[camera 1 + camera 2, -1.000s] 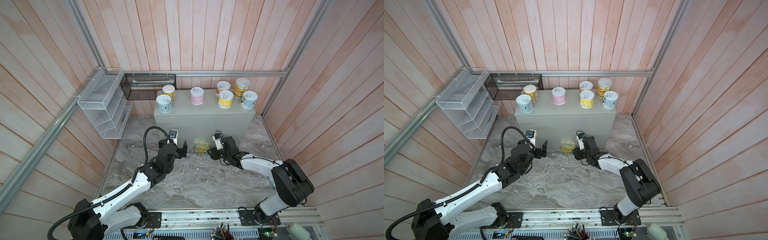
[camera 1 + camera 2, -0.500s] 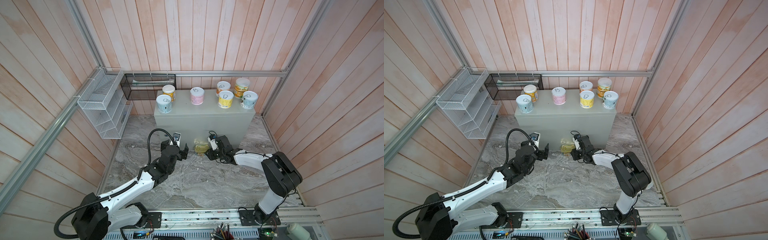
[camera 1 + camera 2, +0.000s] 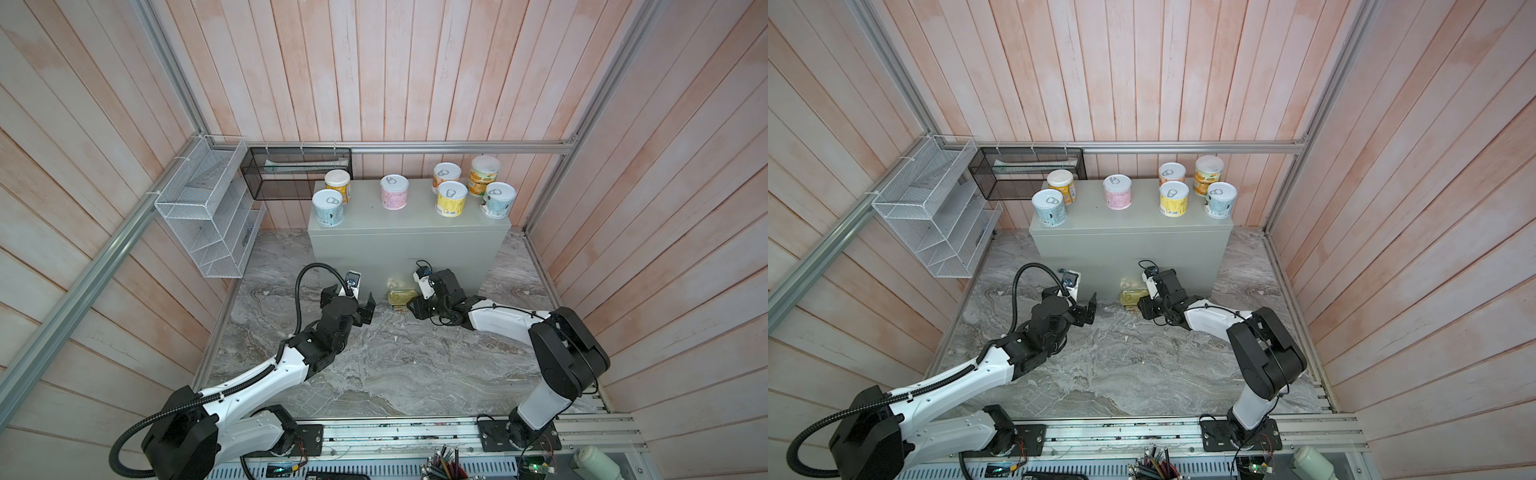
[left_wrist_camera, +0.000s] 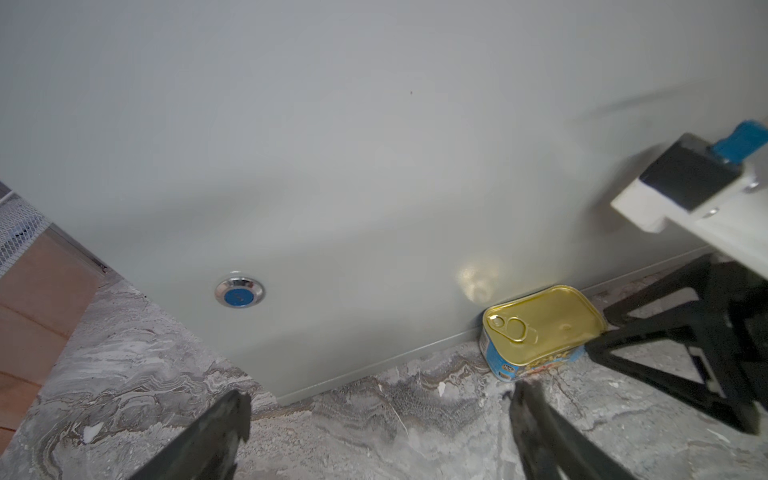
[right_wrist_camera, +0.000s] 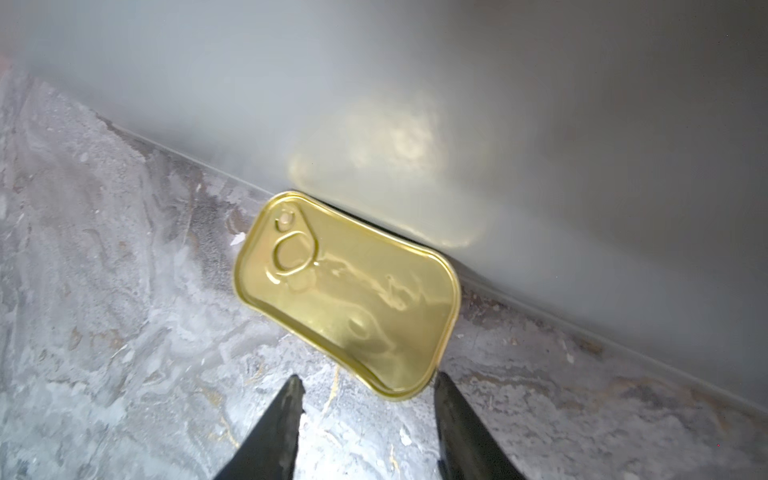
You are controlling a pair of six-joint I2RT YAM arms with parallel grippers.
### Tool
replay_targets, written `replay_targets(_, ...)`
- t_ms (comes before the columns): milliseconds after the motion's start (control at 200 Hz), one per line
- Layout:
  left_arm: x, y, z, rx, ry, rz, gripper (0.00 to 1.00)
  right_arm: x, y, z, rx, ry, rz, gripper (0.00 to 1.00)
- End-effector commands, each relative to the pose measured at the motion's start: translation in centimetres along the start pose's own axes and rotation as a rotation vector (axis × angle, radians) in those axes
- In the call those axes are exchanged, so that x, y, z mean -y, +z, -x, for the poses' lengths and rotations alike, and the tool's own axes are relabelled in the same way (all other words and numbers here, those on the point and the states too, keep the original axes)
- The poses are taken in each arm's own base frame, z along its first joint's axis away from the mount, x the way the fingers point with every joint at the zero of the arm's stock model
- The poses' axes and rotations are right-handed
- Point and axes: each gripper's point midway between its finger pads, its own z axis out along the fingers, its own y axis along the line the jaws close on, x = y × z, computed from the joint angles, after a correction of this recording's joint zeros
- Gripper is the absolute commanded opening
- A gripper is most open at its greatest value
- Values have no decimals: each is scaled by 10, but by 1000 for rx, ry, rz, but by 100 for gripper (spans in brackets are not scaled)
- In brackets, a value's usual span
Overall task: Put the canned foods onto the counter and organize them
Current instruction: 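Close the right gripper on the gold SPAM tin by the cabinet base, then lift the gold tin with the right gripper toward the left gripper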
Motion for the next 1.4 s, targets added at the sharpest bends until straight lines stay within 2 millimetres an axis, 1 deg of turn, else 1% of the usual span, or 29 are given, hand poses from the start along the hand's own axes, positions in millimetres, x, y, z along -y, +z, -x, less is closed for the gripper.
replay_targets(0, -6, -5, 7, 33, -16, 15, 100, -20, -10, 14, 33, -141, 53, 56)
replay_targets(105, -10, -9, 7, 41, -19, 23, 100, -15, -6, 5, -12, -210, 36, 56)
replay_targets(205, -12, -14, 7, 58, -34, 19, 100, -15, -2, 2, -35, -236, 40, 56)
replay_targets(305, -13, -18, 10, 76, -44, 17, 100, -20, 1, 5, -30, -234, 71, 55)
replay_targets(435, -14, -19, 8, 75, -45, 17, 100, -30, 5, 9, -15, -221, 129, 55)
replay_targets(590, -13, -17, 2, 56, -43, 18, 100, -33, 17, 3, -68, -207, 158, 54)
replay_targets(705, -13, -16, 0, 51, -42, 19, 100, -32, 23, -4, -101, -197, 160, 52)
replay_targets(840, -14, -18, 1, 58, -53, 17, 100, -33, 23, -7, -117, -193, 168, 49)
replay_targets(980, -14, -18, 0, 60, -56, 17, 100, -39, 22, -11, -129, -192, 178, 48)
replay_targets(1215, -14, -19, 1, 62, -57, 17, 100, -47, 20, -23, -164, -181, 182, 46)
replay_targets(1395, -15, -20, 2, 64, -58, 19, 100, -56, 11, -20, -156, -146, 208, 44)
